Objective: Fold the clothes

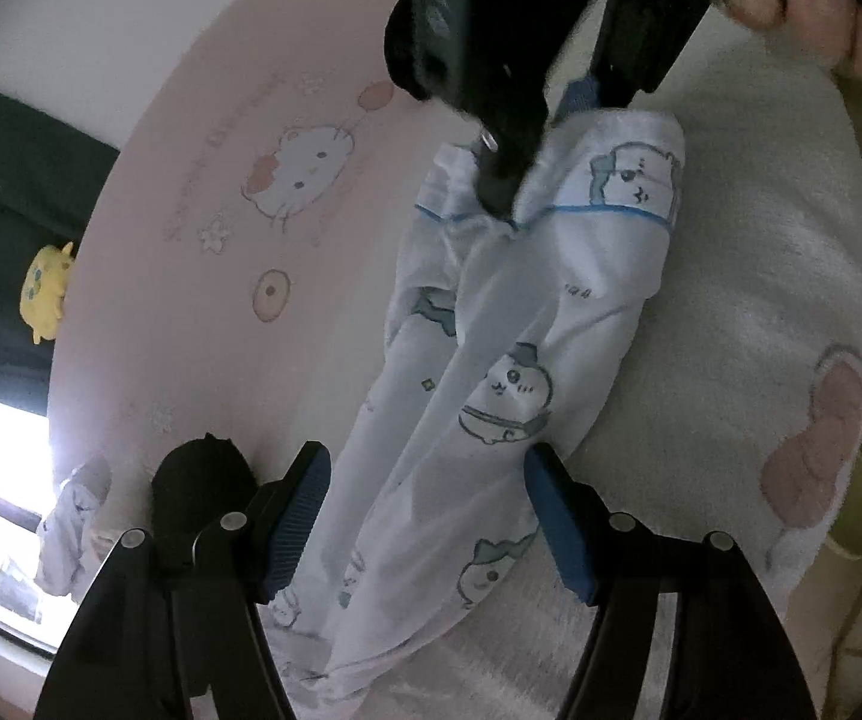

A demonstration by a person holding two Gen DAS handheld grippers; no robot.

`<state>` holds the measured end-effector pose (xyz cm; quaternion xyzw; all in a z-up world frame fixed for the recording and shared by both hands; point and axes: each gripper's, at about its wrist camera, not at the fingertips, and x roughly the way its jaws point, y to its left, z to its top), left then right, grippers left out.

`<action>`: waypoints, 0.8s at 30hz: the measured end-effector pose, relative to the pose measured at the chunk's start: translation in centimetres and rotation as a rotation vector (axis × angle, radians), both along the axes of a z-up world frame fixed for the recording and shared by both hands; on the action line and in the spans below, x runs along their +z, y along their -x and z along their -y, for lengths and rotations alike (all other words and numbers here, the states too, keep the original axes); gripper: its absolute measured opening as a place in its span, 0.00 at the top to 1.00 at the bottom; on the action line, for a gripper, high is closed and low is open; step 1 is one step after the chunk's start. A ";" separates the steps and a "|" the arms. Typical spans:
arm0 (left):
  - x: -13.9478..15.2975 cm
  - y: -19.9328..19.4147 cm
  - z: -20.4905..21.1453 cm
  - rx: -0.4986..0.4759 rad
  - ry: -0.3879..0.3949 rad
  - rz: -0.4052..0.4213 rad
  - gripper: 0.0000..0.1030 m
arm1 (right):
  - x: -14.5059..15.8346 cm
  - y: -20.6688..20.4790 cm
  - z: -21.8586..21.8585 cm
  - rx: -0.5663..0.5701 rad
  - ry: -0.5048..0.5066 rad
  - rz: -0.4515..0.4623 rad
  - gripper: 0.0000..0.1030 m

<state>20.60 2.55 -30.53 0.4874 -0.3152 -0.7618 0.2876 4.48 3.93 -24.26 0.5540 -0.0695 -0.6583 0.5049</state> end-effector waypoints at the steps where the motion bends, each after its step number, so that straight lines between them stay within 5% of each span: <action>1: 0.0 0.0 -0.1 -0.001 -0.003 -0.002 0.37 | 0.1 0.2 -0.2 -0.010 0.019 0.017 0.74; 7: 1.6 -0.1 0.4 0.049 -0.139 -0.009 0.37 | -0.5 1.5 -0.8 -0.056 0.038 0.092 0.74; 11: 2.0 -0.2 -0.2 0.056 -0.110 -0.009 0.37 | -1.1 0.2 0.6 -0.055 0.007 0.074 0.73; 17: 2.7 -1.6 -2.6 -0.010 0.025 0.000 0.37 | 0.9 -0.7 -2.4 -0.144 -0.009 0.037 0.35; 19: 3.7 -2.4 -2.4 0.024 -0.002 -0.038 0.37 | 1.8 -1.3 -3.1 -0.155 -0.019 -0.004 0.30; 24: 6.3 -5.2 0.6 0.207 -0.109 -0.172 0.37 | 5.1 -5.1 -1.2 -0.048 -0.078 -0.277 0.26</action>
